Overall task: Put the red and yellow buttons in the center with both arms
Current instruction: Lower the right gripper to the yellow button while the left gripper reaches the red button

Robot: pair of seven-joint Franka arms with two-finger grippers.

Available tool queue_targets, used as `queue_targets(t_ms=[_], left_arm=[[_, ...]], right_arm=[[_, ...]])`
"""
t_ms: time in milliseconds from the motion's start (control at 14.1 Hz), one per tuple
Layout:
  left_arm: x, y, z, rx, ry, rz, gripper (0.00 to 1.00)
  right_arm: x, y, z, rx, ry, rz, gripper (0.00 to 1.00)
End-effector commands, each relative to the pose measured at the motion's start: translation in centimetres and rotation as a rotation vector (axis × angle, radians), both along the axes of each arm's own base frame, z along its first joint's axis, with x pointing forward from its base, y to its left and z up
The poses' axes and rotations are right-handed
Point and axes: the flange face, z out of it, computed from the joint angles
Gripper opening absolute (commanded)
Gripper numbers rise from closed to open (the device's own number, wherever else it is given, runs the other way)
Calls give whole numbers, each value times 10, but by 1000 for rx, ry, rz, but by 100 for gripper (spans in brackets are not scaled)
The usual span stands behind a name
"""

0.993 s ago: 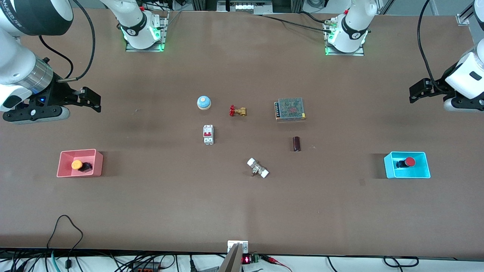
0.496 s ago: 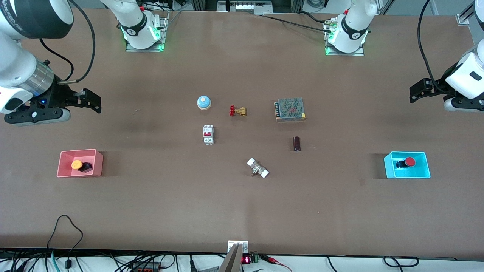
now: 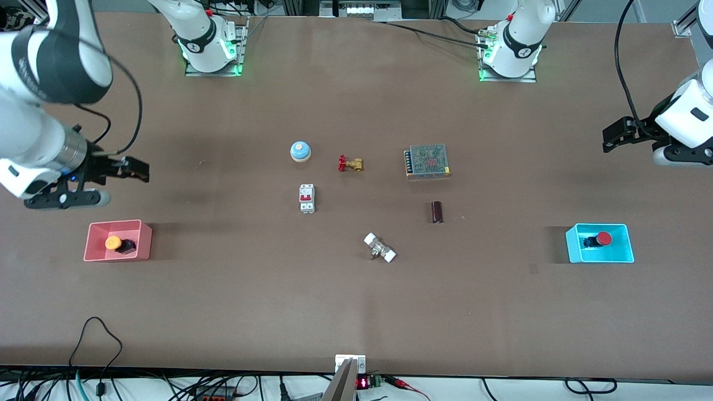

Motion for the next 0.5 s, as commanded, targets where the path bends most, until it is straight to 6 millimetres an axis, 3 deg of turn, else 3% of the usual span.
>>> queue_targets(t_ms=[0,142,284,426], left_arm=[[3,0,5,-15,4,-5,100],[9,0,0,-16,-2,-6,100],[24,13,-8,-15,3,12,100],[46,26,-33,-17,34,32,100]], right_arm=[[15,-21,-20,-40,-32,22,100],[25,-45,-39,-48,-48,51,100],[34,-71,-62,-36,-73,102,100],[44,-95,-86,-27,-104,142,100]])
